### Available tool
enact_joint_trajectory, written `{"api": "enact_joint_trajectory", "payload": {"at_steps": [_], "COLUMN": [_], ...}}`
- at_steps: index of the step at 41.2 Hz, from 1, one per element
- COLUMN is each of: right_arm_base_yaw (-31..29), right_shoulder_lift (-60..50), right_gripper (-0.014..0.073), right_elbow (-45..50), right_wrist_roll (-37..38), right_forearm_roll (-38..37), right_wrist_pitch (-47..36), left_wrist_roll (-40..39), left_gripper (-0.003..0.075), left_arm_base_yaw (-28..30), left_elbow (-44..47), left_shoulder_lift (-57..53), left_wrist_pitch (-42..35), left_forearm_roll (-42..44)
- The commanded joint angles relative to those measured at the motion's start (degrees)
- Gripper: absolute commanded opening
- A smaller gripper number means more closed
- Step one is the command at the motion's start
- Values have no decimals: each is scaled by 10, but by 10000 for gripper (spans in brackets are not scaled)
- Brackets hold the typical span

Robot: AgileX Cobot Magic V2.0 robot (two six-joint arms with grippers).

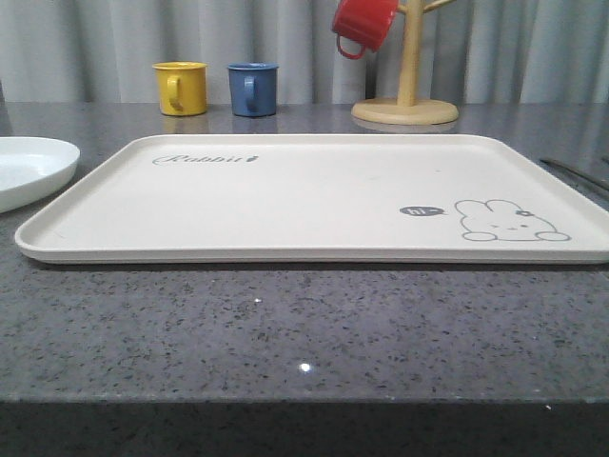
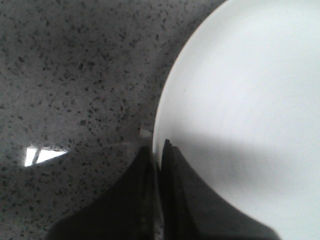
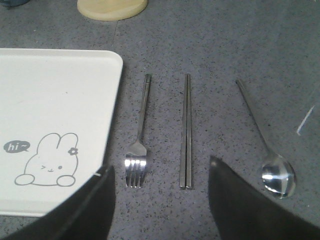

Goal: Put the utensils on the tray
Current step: 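Lift the white plate with the left gripper and lower it onto the tray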

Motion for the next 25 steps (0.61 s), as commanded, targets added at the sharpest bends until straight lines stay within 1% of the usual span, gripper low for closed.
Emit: {"api": "enact_joint_trajectory", "payload": {"at_steps": [1, 7, 13, 19, 25], "right_arm_base_yaw": [-3, -3, -3, -3, -3], "right_shoulder_lift": [8, 8, 8, 8, 8], "right_gripper": [444, 444, 444, 444, 444], "right_elbow": [-20, -20, -20, -20, -20], "right_wrist_roll": [-4, -4, -4, -4, -4], "right_forearm_roll": [-4, -4, -4, -4, -4], "right_wrist_pitch": [-38, -38, -38, -38, -38], "left_wrist_roll": [0, 0, 3, 4, 4], "left_gripper": [-20, -20, -20, -20, -20], "left_arm_base_yaw": [-1, 0, -4, -39, -99], "left_elbow": [-19, -22, -48, -82, -91], "left_shoulder_lift": [-22, -49, -83, -105, -110], "left_wrist_pitch": [-5, -9, 18, 42, 44], "left_forearm_roll": [-10, -12, -29, -30, -51]}}
